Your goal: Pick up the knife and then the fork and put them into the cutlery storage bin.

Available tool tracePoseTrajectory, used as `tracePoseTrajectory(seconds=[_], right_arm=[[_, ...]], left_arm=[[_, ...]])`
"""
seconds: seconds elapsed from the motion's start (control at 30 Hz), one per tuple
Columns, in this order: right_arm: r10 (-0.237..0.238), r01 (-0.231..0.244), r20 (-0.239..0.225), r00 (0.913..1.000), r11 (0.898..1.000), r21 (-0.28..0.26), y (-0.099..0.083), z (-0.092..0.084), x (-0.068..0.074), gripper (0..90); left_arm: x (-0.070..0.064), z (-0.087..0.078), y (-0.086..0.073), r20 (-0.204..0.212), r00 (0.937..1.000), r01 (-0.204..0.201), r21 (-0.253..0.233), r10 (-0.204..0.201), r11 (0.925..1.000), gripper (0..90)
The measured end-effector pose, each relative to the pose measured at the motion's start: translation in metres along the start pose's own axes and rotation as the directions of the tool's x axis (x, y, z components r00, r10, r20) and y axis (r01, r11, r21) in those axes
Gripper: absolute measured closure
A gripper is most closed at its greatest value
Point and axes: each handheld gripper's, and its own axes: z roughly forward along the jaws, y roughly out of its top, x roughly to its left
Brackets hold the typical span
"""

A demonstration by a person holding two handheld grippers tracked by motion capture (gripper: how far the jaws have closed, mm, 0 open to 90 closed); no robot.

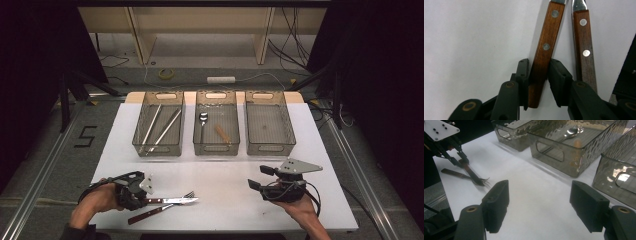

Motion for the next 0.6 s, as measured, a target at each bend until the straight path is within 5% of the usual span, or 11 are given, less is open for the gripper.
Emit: tracePoseTrajectory(seconds=[0.6], right_arm=[[0.001, -0.001, 0.000, 1.0000, 1.000, 0.001, 0.0000, 0.0001, -0.0002, 32.8]], left_arm=[[-0.0032, -0.0004, -0.0004, -0.004, 0.9985, -0.056, -0.005, 0.056, 0.9984, 74.5]])
